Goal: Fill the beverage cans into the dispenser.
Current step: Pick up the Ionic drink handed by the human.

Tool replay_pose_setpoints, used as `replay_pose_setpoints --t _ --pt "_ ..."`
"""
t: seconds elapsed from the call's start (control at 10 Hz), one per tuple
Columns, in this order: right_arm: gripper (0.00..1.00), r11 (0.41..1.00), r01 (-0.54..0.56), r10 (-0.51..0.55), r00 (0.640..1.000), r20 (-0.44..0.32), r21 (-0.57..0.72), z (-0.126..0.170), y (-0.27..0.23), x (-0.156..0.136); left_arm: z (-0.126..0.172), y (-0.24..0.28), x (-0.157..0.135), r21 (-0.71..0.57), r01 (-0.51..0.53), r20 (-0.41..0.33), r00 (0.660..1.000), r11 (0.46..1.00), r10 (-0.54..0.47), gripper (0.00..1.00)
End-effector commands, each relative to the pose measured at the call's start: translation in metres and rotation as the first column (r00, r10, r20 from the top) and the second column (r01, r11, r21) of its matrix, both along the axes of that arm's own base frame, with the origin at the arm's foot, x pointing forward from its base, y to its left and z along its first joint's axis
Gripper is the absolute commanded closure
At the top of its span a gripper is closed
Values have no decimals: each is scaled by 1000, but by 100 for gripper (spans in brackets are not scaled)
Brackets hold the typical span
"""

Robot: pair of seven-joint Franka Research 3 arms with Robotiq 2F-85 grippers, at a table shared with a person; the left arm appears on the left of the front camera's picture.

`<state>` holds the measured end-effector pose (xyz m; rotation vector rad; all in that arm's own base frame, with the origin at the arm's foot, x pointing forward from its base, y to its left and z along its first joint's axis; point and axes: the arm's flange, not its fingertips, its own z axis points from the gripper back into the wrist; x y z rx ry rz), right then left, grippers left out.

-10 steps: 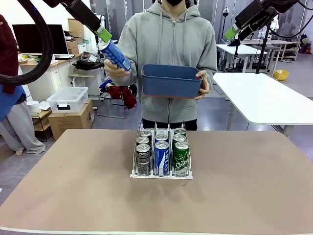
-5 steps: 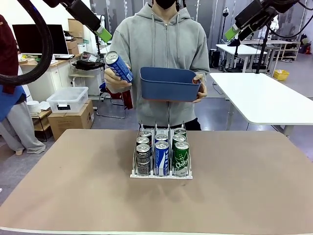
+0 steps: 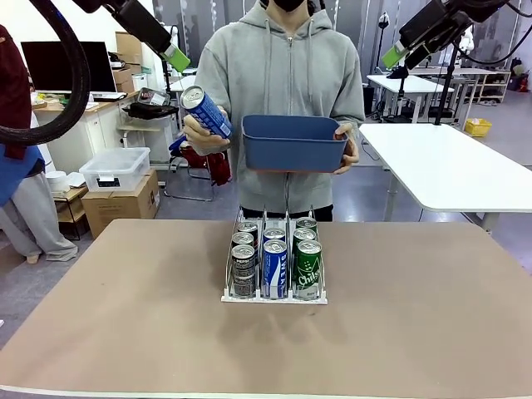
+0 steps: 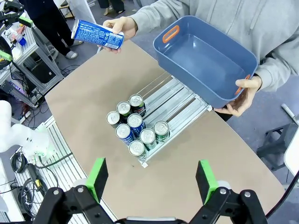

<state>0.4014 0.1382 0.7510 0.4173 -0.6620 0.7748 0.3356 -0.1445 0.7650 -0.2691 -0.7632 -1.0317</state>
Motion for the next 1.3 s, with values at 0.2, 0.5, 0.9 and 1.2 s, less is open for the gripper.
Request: replay_pose_setpoints --t 0.2,0.5,0.9,1.2 --pt "0 1000 -1 1 1000 2 1 0 0 0 -1 2 0 -4 1 -5 1000 1000 -1 4" --pt "0 1000 -1 1 1000 2 1 0 0 0 -1 2 0 -4 1 -5 1000 1000 -1 4" --pt "0 1000 -1 1 1000 2 1 0 0 0 -19 -5 26 36 -101 43 994 994 99 0" --pt "0 1000 -1 1 1000 2 1 0 0 0 -43 -7 44 43 -139 109 985 989 134 0"
